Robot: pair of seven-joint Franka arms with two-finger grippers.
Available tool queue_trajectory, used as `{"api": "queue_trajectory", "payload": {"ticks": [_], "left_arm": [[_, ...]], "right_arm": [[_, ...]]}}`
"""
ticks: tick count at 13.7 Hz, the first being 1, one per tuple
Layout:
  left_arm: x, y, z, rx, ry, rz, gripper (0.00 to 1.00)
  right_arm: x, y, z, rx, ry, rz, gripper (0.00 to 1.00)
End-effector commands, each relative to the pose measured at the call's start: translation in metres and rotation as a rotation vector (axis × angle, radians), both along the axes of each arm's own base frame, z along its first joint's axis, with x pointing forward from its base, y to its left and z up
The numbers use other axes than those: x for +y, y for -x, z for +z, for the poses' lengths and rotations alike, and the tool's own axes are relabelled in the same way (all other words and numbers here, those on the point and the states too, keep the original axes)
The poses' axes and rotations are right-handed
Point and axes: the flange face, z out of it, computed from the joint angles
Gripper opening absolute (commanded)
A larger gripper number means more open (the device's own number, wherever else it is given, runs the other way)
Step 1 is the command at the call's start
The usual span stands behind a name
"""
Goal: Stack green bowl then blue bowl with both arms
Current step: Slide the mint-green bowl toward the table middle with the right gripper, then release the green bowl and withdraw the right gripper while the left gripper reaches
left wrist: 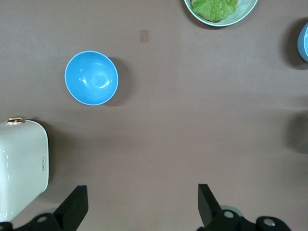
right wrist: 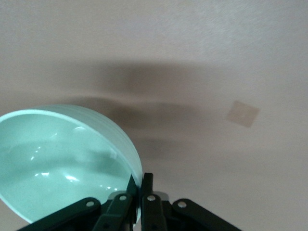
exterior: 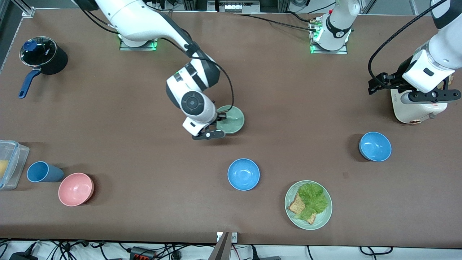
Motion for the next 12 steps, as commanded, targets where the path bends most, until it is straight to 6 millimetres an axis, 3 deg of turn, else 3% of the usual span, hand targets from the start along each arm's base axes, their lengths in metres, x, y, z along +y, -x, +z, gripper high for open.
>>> {"api": "queue_trajectory", "payload": {"ticks": [1, 4, 8, 9, 10, 12], "left_arm": [[0.000, -0.004, 0.005, -0.005, 0.026, -0.019, 1.00], [0.000, -0.004, 0.005, -0.005, 0.026, -0.019, 1.00], [-0.001, -0.004, 0.005, -0.005, 0.026, -0.020, 1.00], [0.000, -0.004, 0.005, -0.005, 0.026, -0.019, 1.00], [0.000, -0.004, 0.005, -0.005, 0.026, -0.019, 1.00], [0.001, -0.004, 0.005, -0.005, 0.026, -0.017, 1.00]], "right_arm": [[0.007, -0.005, -0.016, 0.018, -0.004, -0.058, 0.00], [0.016, -0.003, -0.035, 0.000, -0.017, -0.092, 0.00], [0.018, -0.002, -0.043, -0.005, -0.026, -0.101, 0.00], [0.017, -0.003, -0.042, -0.002, -0.023, -0.113, 0.63], [0.016, -0.004, -0.037, -0.009, -0.021, -0.131, 1.00], [0.015, -0.010, -0.008, -0.039, -0.027, -0.128, 1.00]]}}
